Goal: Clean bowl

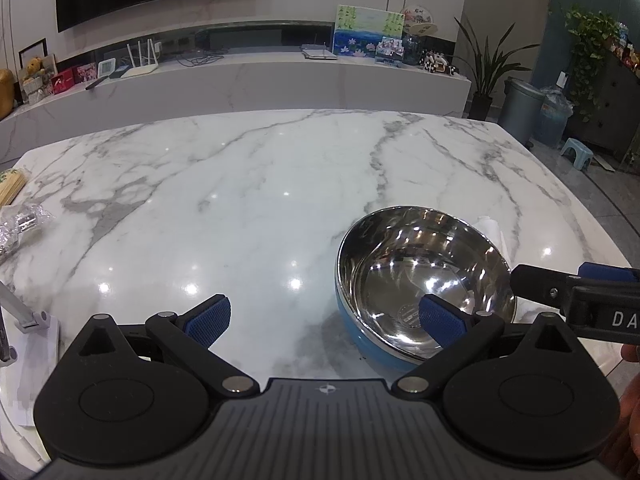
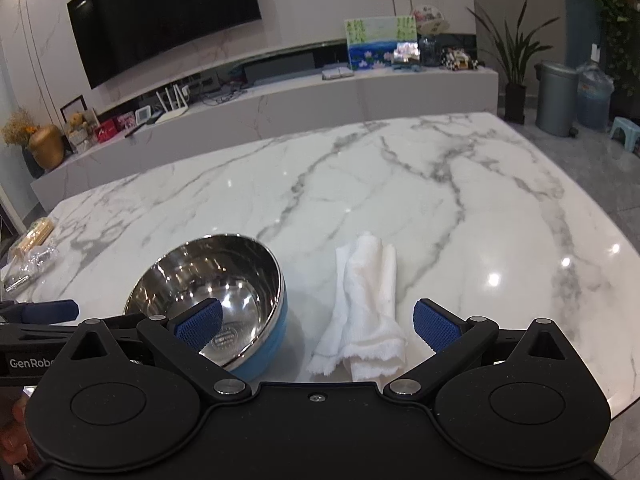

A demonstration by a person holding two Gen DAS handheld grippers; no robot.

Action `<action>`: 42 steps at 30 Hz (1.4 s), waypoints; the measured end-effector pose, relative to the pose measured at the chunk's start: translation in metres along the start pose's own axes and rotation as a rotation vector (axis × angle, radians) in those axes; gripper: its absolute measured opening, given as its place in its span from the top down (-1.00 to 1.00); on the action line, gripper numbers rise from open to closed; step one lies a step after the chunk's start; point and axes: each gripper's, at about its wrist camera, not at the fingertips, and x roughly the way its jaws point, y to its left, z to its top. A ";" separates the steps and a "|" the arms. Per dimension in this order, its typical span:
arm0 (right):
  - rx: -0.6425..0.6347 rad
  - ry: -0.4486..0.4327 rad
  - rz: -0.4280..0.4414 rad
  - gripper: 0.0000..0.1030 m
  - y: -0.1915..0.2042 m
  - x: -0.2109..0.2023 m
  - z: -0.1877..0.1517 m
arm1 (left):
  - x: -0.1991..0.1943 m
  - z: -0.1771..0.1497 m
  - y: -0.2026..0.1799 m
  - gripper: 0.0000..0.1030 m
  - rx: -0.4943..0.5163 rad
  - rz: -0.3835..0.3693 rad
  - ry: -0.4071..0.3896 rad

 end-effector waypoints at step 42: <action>0.007 0.006 -0.025 -0.98 -0.006 0.002 -0.001 | -0.003 -0.001 0.001 -0.90 -0.024 -0.005 -0.024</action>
